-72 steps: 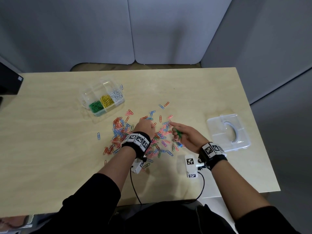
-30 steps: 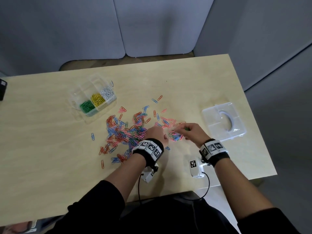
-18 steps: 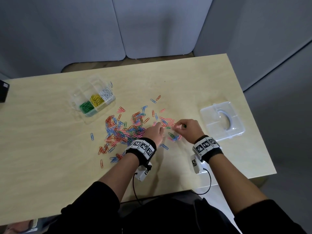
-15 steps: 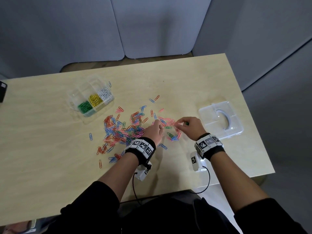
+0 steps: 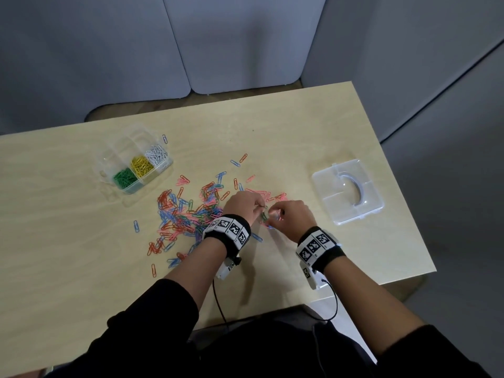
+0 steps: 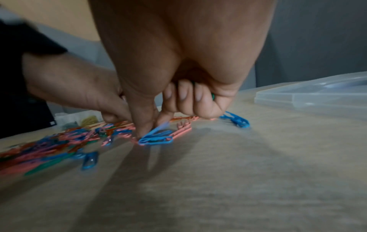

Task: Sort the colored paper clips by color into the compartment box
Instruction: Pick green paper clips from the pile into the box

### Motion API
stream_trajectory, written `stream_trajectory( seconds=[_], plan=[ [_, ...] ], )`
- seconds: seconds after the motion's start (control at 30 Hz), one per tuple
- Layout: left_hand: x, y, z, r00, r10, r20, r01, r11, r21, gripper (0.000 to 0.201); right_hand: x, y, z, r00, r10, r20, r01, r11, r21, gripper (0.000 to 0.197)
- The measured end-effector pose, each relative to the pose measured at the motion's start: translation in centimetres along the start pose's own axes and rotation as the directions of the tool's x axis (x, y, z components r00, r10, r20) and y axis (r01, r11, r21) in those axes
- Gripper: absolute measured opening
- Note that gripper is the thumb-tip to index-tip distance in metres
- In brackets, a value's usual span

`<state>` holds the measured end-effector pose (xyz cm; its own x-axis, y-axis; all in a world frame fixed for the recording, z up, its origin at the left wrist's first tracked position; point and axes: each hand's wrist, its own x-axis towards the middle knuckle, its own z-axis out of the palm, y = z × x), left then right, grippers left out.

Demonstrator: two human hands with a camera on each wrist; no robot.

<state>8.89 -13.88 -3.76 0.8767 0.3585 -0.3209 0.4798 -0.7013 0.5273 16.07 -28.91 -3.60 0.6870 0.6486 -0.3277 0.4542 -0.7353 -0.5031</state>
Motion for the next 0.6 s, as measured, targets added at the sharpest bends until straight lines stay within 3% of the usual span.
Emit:
stream_trajectory(
  seconds=[0.2, 0.33, 0.5, 0.6],
  plan=[
    [0.2, 0.1, -0.8, 0.993, -0.042, 0.108, 0.035, 0.997, 0.069, 0.011, 0.4, -1.1, 0.8, 0.996, -0.031, 0.089, 0.043, 0.989, -0.142, 0.019],
    [-0.4, -0.2, -0.7, 0.994, -0.051, 0.096, 0.049, 0.998, 0.029, 0.023, 0.9, -1.5, 0.7, 0.987, -0.037, 0.155, 0.067, 0.98, -0.19, 0.02],
    [-1.0, -2.0, -1.0, 0.998, -0.06, 0.012, 0.061, 0.988, -0.144, 0.026, 1.3, -0.2, -0.3, 0.97, -0.065, 0.235, 0.045, 0.995, 0.09, 0.014],
    [-1.4, -3.1, -1.1, 0.995, -0.099, -0.013, 0.092, 0.961, -0.262, 0.015, 1.3, 0.5, -1.4, 0.968, -0.066, 0.241, -0.029, 0.928, 0.372, 0.011]
  ],
)
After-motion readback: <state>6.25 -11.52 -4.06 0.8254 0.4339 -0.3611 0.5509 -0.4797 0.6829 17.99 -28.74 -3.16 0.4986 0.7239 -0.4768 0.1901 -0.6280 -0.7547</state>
